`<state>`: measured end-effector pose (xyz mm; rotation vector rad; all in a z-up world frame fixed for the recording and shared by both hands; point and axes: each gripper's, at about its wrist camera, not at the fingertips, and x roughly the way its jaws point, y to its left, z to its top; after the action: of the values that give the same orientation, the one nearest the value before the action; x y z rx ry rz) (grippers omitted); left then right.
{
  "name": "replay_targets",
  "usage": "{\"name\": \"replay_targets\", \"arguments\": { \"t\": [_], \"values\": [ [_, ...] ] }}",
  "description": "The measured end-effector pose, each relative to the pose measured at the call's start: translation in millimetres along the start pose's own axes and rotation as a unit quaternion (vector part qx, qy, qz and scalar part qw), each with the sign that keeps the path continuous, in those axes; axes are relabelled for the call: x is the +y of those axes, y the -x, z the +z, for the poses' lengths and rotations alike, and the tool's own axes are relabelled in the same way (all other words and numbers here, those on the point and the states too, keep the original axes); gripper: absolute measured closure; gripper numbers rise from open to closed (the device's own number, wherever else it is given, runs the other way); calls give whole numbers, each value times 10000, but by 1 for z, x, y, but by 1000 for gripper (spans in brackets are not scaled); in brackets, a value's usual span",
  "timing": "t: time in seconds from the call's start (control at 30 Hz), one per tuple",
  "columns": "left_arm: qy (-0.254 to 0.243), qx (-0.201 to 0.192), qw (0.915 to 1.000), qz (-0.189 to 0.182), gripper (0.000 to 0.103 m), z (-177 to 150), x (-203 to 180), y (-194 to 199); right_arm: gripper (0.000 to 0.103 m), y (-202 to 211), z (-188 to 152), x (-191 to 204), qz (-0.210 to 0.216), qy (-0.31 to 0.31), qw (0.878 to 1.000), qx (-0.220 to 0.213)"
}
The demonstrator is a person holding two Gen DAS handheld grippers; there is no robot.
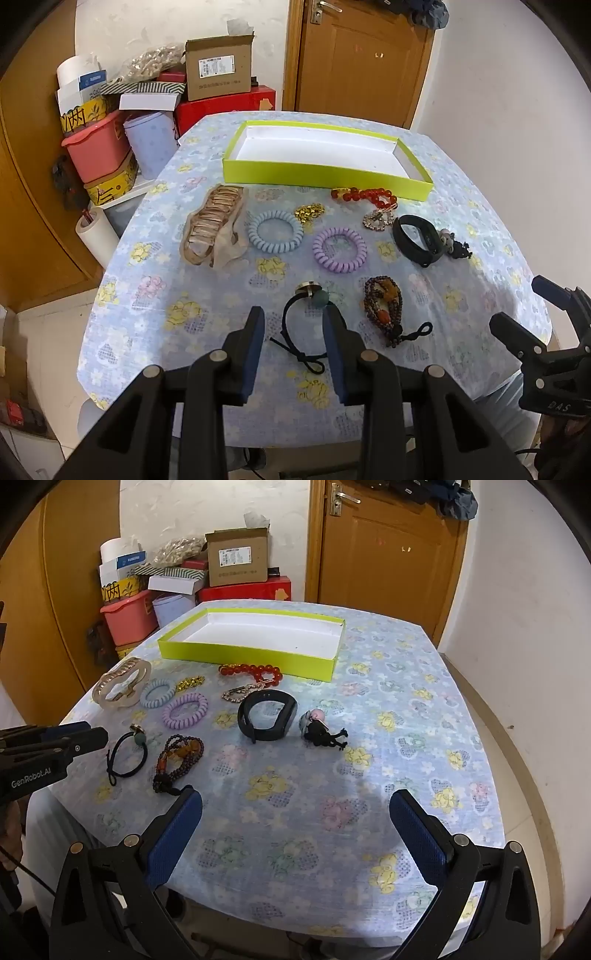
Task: Organize jewelry
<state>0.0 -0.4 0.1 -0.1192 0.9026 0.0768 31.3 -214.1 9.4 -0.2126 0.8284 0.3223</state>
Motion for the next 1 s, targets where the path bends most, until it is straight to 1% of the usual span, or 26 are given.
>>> {"name": "replay_targets", "arguments": {
  "t": [0.07, 0.2, 0.23, 0.27, 0.53, 0.8, 1.0],
  "values": [
    [-15, -15, 10000, 69, 69, 0, 0, 0, 1, 0, -1, 0, 29, -31, 10000, -7],
    [36, -35, 10000, 86, 69, 2, 2, 0, 1, -1, 0, 0, 23, -44, 10000, -15],
    [27, -52, 9999, 89, 69, 2, 2, 0, 1, 4, 3, -3, 19, -51, 10000, -25],
    [-22, -45, 10000, 52, 69, -3, -3, -2, 1, 0, -1, 0, 14, -29, 10000, 2],
    [-64, -52, 10000, -36, 69, -1, -2, 6, 1, 0, -1, 1, 19, -33, 10000, -16],
    [-198, -52, 9998, 17, 69, -4, -5, 6, 1, 5, 0, -2, 51, -48, 10000, -42],
    [-158, -116, 9998, -19, 69, -4, -2, 9, 1, 4, 0, -1, 53, -45, 10000, -43]
  ]
}}
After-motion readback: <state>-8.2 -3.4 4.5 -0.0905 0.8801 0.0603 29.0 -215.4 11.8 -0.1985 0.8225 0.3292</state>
